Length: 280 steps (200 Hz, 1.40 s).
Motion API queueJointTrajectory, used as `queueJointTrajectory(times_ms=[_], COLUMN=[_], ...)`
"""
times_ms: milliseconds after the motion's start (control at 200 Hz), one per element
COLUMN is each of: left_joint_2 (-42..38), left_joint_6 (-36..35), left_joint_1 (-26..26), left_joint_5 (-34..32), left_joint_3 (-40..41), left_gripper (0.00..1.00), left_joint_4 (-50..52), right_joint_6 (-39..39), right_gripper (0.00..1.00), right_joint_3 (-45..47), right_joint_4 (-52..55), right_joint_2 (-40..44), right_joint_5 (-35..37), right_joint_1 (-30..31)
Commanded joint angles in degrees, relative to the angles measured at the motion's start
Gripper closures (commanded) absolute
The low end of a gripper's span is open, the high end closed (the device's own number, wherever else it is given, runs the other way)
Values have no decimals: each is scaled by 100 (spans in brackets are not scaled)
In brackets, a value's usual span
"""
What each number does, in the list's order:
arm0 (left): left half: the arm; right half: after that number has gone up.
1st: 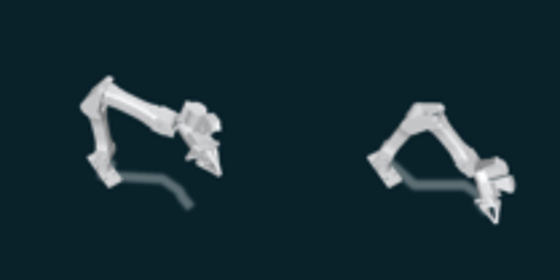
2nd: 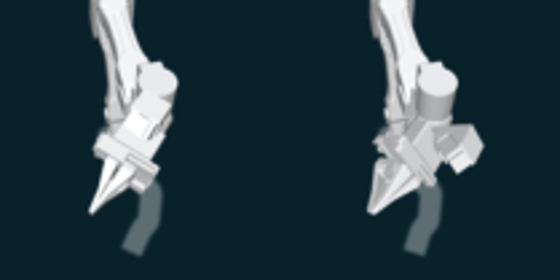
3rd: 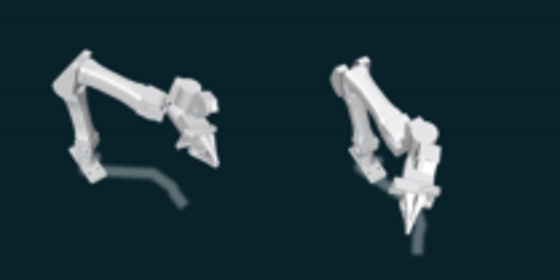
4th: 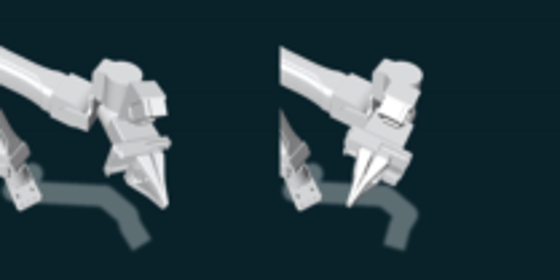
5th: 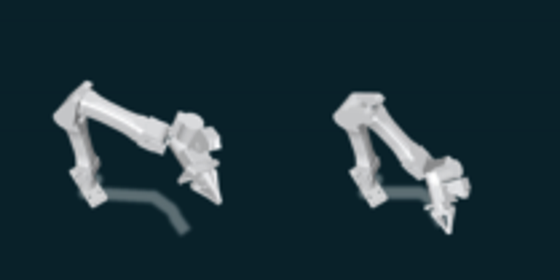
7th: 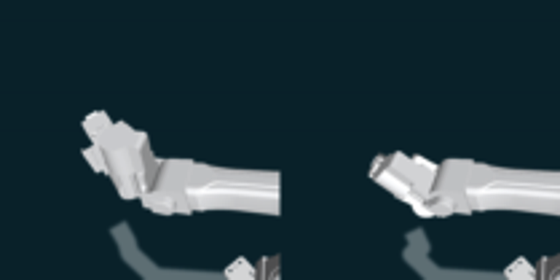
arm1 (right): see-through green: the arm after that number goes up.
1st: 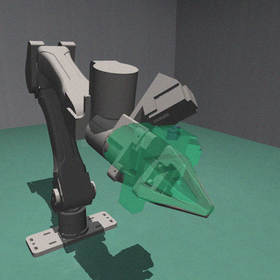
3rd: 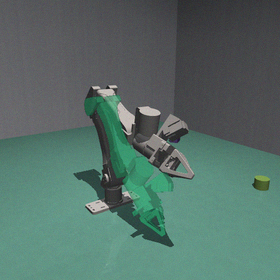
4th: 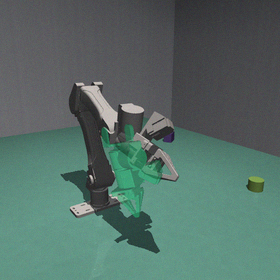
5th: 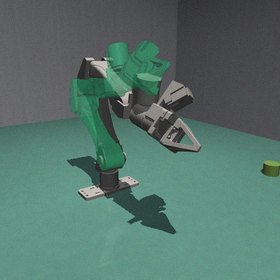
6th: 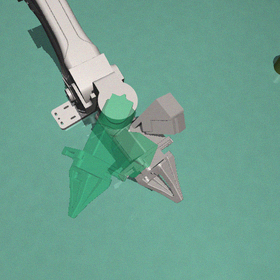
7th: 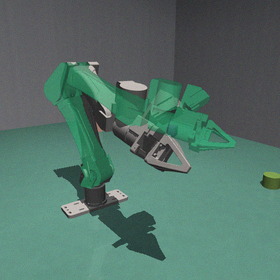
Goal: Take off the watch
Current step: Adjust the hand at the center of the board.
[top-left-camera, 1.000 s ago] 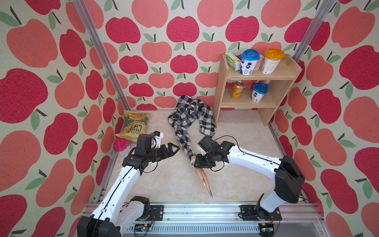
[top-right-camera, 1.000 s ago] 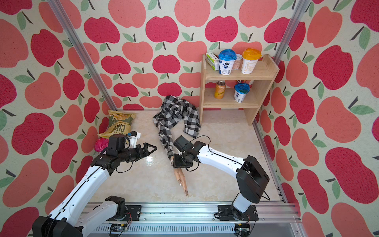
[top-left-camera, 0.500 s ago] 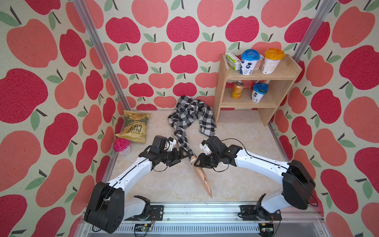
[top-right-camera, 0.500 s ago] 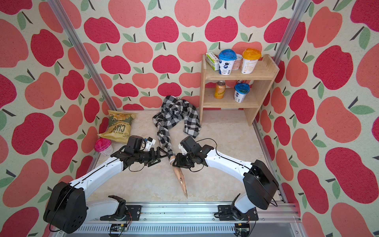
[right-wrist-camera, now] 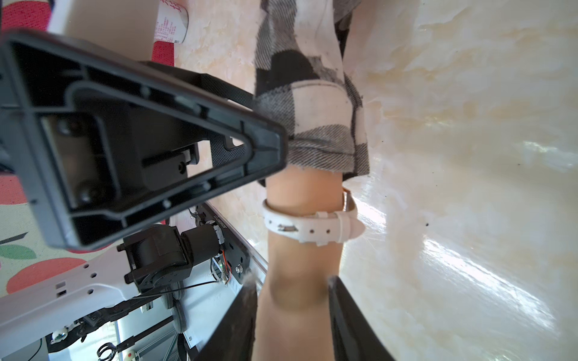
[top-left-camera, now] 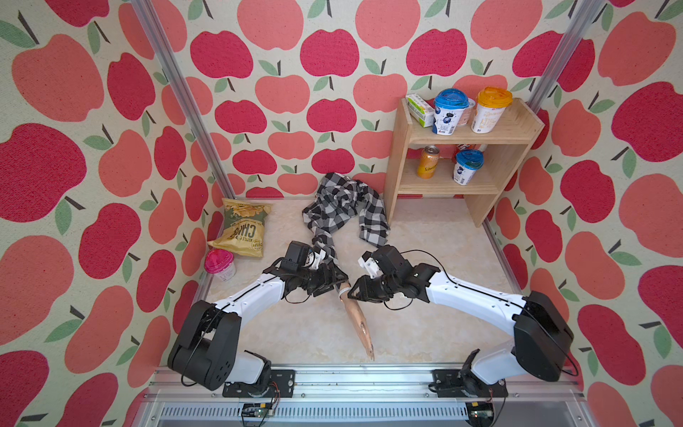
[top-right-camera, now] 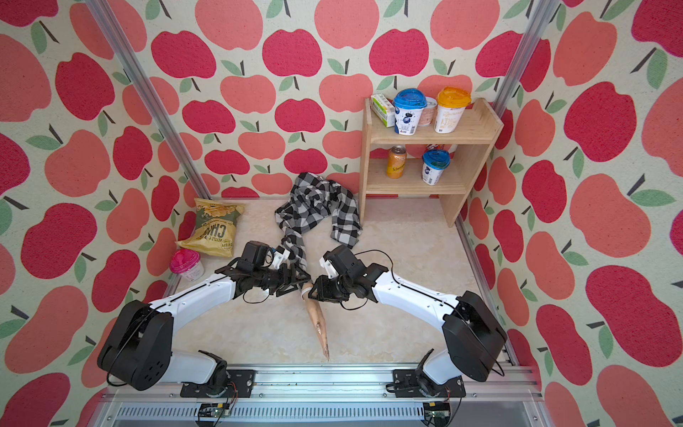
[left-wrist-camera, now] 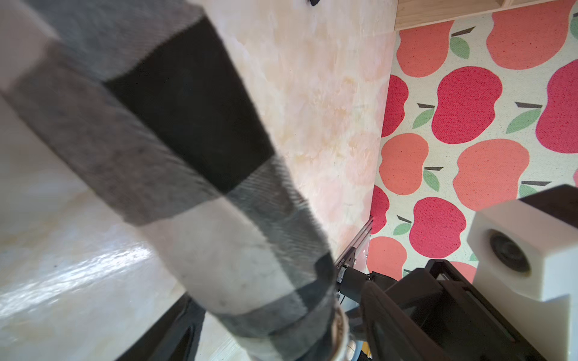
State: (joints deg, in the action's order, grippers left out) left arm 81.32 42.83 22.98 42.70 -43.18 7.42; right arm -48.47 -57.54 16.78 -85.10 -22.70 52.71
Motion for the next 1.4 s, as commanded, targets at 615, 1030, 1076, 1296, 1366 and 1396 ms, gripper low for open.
queueJointTrajectory(times_ms=[615, 1030, 1076, 1296, 1366, 1396], left_joint_2=[253, 979, 1301, 2477, 2693, 2742], left_joint_6=[-1012, -3720, -4025, -5183, -5350, -5424], left_joint_1=[50, 2192, 2225, 2444, 2498, 2546], left_joint_5=[-137, -3481, -3612, -3670, -3465, -3459], left_joint_3=[-742, -2652, -2989, -4164, -4386, -4421], left_gripper=[35, 28, 27, 28, 29, 29], left_joint_4=[1330, 3398, 3588, 4478, 4673, 4705], right_joint_6=[452, 1234, 1199, 1155, 1139, 1121], right_gripper=[59, 54, 55, 53, 52, 52], right_joint_3=[545, 711, 738, 1117, 1275, 1343], right_joint_4=[637, 1386, 1414, 1681, 1626, 1584], right_joint_2=[533, 491, 609, 1810, 2145, 2254], right_joint_5=[644, 1445, 1506, 1664, 1545, 1488], right_joint_1=[-542, -1471, -1597, -2511, -2763, -2841])
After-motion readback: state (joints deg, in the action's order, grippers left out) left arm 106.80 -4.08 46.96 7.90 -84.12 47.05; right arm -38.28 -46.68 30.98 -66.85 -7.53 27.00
